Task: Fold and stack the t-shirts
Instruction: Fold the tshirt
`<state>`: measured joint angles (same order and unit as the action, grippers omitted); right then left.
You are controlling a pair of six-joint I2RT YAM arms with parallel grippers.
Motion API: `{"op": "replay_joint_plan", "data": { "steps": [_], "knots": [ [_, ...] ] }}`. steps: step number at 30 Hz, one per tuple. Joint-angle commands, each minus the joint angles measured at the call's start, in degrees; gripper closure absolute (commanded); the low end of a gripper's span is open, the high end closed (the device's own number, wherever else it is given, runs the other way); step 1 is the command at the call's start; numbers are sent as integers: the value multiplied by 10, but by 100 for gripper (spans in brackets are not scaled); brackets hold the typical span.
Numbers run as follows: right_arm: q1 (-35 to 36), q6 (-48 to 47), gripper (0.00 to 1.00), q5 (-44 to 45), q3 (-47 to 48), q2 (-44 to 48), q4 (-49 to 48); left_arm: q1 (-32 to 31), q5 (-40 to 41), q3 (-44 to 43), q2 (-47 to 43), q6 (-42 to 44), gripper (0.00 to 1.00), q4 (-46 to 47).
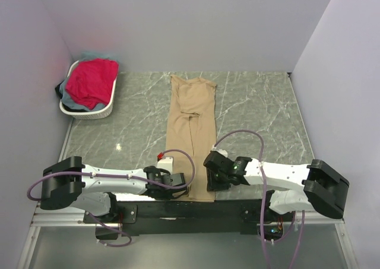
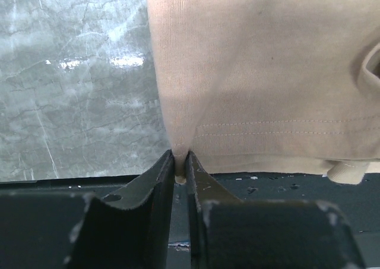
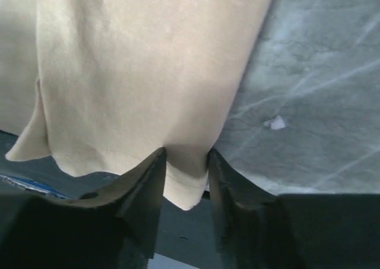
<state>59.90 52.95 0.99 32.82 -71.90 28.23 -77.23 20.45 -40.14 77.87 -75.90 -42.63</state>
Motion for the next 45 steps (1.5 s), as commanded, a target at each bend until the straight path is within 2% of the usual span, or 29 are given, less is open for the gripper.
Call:
{"op": "replay_joint_plan", "data": {
  "steps": [1, 2, 6, 10, 12, 21, 24, 26, 27, 38, 45],
  "knots": [
    [9, 11, 63, -4, -17, -23, -30, -5, 8, -18, 7, -5, 81, -10],
    [10, 13, 67, -1, -17, -24, -28, -5, 7, -18, 8, -5, 81, -9],
    [10, 22, 71, 23, -20, -8, 0, -5, 6, -18, 9, -6, 85, -15],
    [11, 40, 73, 56, -34, 28, 35, -5, 8, -13, 3, -17, 94, -38],
    [10, 51, 73, 64, -43, 47, 57, -5, 6, -2, -7, -21, 95, -47],
    [10, 70, 74, 70, -64, 80, 73, -5, 6, 20, -32, -32, 85, -55],
    [10, 64, 66, 52, -52, 97, 51, -5, 6, 10, -22, -27, 85, -51],
    [11, 59, 54, 48, -43, 105, 48, -5, 5, 7, -12, -22, 86, -45],
    [12, 59, 51, 43, -38, 111, 46, -5, 3, 6, -9, -20, 86, -43],
    [29, 66, 50, -6, -34, 68, -36, -6, 2, -14, 17, -7, 87, -38],
    [48, 70, 49, -6, -21, 26, -53, -6, 0, -13, 14, -8, 87, -37]
  ]
}}
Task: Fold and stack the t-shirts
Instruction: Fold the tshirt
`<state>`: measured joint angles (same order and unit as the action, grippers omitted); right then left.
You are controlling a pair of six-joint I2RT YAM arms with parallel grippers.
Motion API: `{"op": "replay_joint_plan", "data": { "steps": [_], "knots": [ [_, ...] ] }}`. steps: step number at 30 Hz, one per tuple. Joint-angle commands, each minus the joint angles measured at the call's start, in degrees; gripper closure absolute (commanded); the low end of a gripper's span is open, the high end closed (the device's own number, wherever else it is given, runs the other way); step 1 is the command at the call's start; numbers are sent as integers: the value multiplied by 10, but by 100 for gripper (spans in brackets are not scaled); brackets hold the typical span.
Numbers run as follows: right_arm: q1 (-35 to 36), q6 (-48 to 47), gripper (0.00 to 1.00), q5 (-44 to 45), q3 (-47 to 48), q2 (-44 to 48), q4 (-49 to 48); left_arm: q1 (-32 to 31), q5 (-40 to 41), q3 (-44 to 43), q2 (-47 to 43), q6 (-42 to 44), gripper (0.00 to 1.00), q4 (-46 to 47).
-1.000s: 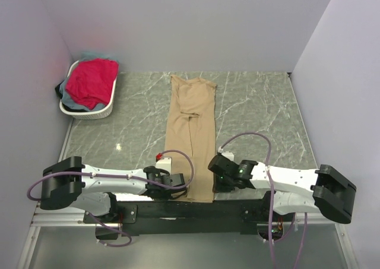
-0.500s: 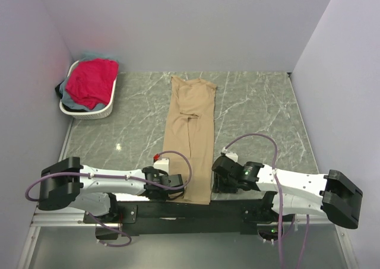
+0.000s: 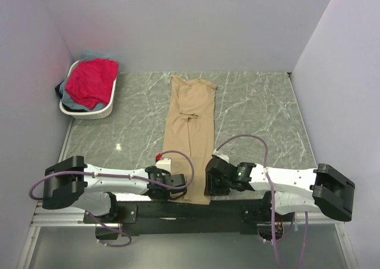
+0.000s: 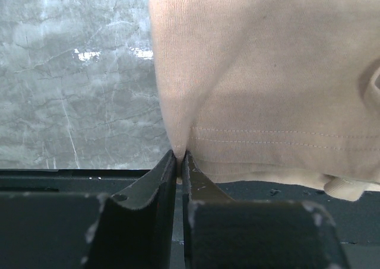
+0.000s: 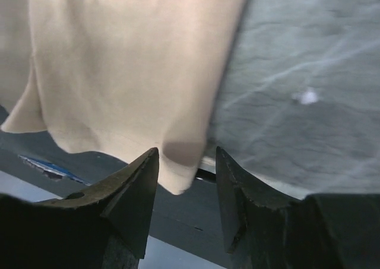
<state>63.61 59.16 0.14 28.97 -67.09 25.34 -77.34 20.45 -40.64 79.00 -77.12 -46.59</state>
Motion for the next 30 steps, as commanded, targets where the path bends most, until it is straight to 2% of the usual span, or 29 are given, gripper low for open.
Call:
{"op": "replay_joint_plan", "data": {
  "steps": [1, 3, 4, 6, 7, 12, 17, 22, 30],
  "knots": [
    [11, 9, 51, 5, 18, -30, -22, -4, 0, -7, 3, 3, 87, 2],
    [12, 10, 66, 13, 17, -49, -19, -5, 0, -8, 3, 3, 88, 2],
    [12, 12, 81, 18, 17, -55, -9, -5, 0, -8, 2, 3, 88, 0],
    [13, 13, 89, 32, 17, -70, 3, -5, 1, -8, 0, 0, 88, -5],
    [13, 17, 100, 40, 17, -73, 16, -5, 2, -7, -3, 0, 88, -7],
    [13, 37, 100, 90, 8, -69, 66, -5, 4, -2, -10, -5, 89, -21],
    [13, 76, 100, 129, -14, -10, 110, -5, 4, 13, -27, -13, 89, -33],
    [10, 90, 99, 130, -30, 5, 115, -5, 5, 28, -46, -17, 88, -41],
    [10, 84, 96, 123, -38, -25, 106, -5, 2, 48, -48, -32, 87, -61]
  ]
}}
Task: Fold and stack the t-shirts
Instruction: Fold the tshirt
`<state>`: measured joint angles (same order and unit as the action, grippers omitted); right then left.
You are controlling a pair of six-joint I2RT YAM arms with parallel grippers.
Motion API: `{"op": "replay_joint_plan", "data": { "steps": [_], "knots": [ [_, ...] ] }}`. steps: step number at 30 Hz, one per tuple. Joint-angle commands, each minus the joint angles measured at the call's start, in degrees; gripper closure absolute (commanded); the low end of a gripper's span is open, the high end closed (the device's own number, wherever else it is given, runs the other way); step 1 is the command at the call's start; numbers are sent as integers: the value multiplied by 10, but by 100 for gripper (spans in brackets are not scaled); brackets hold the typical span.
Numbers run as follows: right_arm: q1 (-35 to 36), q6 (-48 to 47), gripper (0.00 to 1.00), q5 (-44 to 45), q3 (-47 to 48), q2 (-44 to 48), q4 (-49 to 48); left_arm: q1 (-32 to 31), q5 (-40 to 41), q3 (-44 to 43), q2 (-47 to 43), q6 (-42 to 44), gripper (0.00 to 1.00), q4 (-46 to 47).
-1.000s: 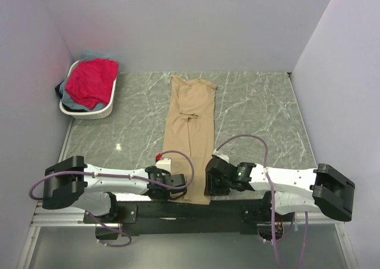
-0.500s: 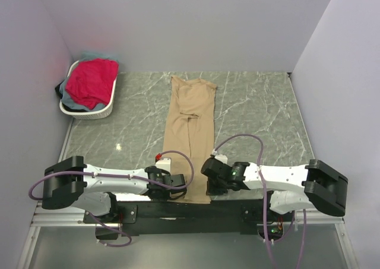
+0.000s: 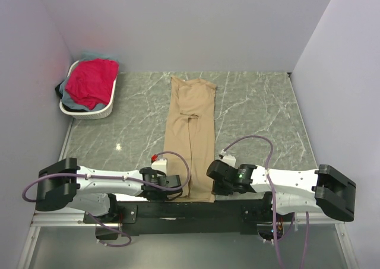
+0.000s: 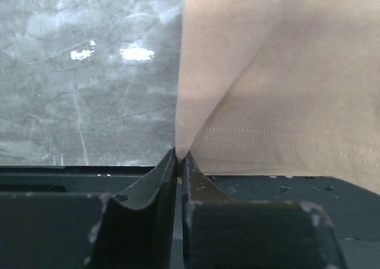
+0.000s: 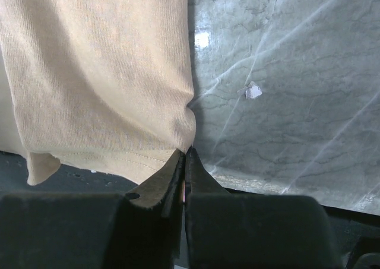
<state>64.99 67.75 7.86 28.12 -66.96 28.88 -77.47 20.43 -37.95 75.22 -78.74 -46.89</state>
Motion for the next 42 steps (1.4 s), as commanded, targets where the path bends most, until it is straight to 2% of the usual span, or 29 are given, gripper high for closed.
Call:
{"op": "replay_joint_plan", "data": {
  "steps": [1, 3, 5, 6, 7, 9, 10, 13, 17, 25, 31, 42],
  "knots": [
    [-3, -3, 96, 47, -31, -24, 71, -4, 4, 24, -15, -17, 84, -60],
    [-4, -4, 96, 49, -26, -21, 78, -4, 1, 25, -20, -19, 76, -61],
    [-4, -3, 90, 54, -24, -17, 90, -4, -5, 30, -31, -12, 69, -47],
    [-4, -2, 83, 55, -23, -15, 93, -4, -4, 30, -33, -8, 64, -37],
    [-3, -2, 56, 58, -19, -12, 97, -4, 0, 25, -35, -5, 48, -35],
    [-3, 5, 35, 72, -8, 6, 126, -5, 7, 14, -32, -3, 40, -43],
    [-4, 5, 32, 78, -3, 16, 144, -6, 16, 3, -28, -4, 38, -57],
    [-4, 1, 30, 98, 19, 83, 165, -7, 29, -18, -23, -1, 36, -78],
    [-3, -30, 30, 105, 70, 111, 169, -8, 57, -58, -21, 4, 34, -92],
    [-1, -83, 36, 52, 101, 50, 93, -8, 68, -138, 15, 54, 32, -58],
    [0, -102, 39, 16, 87, 13, 15, -8, 52, -128, 53, 66, 36, -2],
    [0, -106, 40, -54, 48, -28, -101, -8, 48, -77, 49, 42, 39, 65]
  ]
}}
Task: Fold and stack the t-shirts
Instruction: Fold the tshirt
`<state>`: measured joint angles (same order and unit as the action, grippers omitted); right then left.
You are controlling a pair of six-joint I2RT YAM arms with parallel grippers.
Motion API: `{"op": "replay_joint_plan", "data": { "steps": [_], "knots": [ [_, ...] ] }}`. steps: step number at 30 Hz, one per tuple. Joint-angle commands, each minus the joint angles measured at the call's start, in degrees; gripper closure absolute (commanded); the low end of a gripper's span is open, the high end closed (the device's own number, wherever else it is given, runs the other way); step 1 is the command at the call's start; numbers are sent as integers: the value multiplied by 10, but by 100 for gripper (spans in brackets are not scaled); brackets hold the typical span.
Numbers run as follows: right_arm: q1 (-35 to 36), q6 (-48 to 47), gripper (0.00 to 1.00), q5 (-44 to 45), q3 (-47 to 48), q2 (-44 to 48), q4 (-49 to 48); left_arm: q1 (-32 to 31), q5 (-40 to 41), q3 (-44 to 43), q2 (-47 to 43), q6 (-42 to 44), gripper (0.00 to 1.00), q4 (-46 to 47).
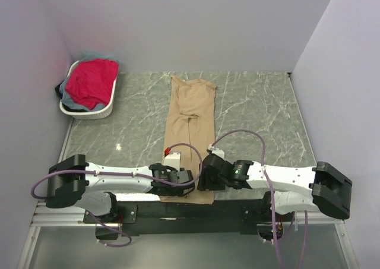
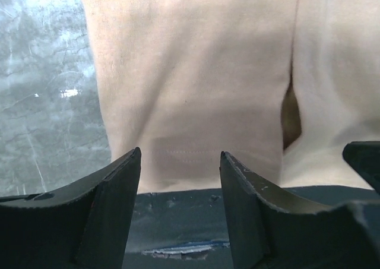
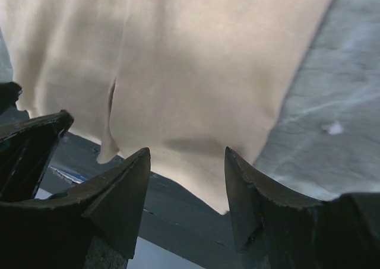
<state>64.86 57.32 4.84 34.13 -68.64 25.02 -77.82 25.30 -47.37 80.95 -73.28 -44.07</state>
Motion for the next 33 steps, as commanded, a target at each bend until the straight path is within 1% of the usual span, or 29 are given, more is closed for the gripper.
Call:
{"op": "replay_joint_plan", "data": {
  "steps": [1, 6, 10, 18, 23, 29, 33],
  "knots": [
    [2, 0, 40, -25, -18, -16, -66, -4, -2, 21, -4, -13, 39, 40],
    [3, 23, 42, -18, -32, -33, -41, -4, -16, 38, 20, -26, 42, 49],
    [4, 54, 43, 13, -56, -26, 11, -4, -31, 57, 24, -35, 44, 44],
    [6, 100, 43, 49, -100, 28, 98, -5, -47, 111, -24, -50, 46, 28],
    [6, 113, 43, 68, -106, 44, 122, -6, -49, 128, -54, -56, 46, 7],
    [7, 119, 43, 83, -98, 57, 146, -11, -44, 135, -73, -72, 47, -22],
    [6, 101, 42, 99, -54, 98, 152, -12, -26, 106, -81, -63, 44, -26]
  ]
}}
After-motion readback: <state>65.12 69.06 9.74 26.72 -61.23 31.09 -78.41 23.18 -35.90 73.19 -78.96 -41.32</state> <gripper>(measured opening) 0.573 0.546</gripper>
